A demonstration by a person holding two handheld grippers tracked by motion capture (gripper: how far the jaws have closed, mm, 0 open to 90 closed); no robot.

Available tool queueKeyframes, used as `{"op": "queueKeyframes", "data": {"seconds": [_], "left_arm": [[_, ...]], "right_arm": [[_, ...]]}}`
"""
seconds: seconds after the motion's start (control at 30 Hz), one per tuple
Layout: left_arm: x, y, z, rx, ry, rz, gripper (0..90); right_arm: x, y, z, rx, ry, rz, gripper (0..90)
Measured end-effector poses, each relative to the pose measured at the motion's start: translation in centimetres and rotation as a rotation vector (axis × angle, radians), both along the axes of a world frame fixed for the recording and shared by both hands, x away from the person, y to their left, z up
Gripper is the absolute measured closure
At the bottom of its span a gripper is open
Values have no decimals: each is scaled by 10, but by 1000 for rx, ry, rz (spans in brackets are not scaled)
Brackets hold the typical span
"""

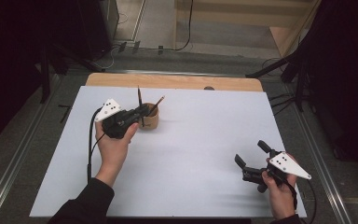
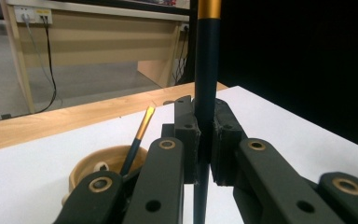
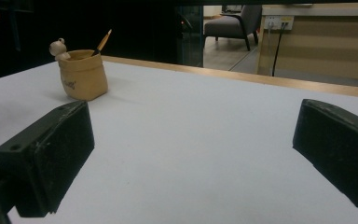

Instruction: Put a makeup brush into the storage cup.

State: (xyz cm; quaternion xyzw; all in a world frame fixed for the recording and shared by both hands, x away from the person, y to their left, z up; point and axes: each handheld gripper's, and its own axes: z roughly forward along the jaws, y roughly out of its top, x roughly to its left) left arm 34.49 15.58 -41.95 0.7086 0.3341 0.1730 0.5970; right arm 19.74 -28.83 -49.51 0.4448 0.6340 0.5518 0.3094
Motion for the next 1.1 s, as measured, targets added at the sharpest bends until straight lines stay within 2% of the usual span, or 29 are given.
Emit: {"op": "queueKeyframes", "data": {"seconds": [0.37, 1.1], "left_arm": [[15, -8, 5, -2, -9, 12, 841], [50, -14, -7, -29, 12, 63, 841]], "right_arm": [[0, -1, -1, 10, 5, 2, 0], [0, -2, -2, -4, 3, -3, 0]]}}
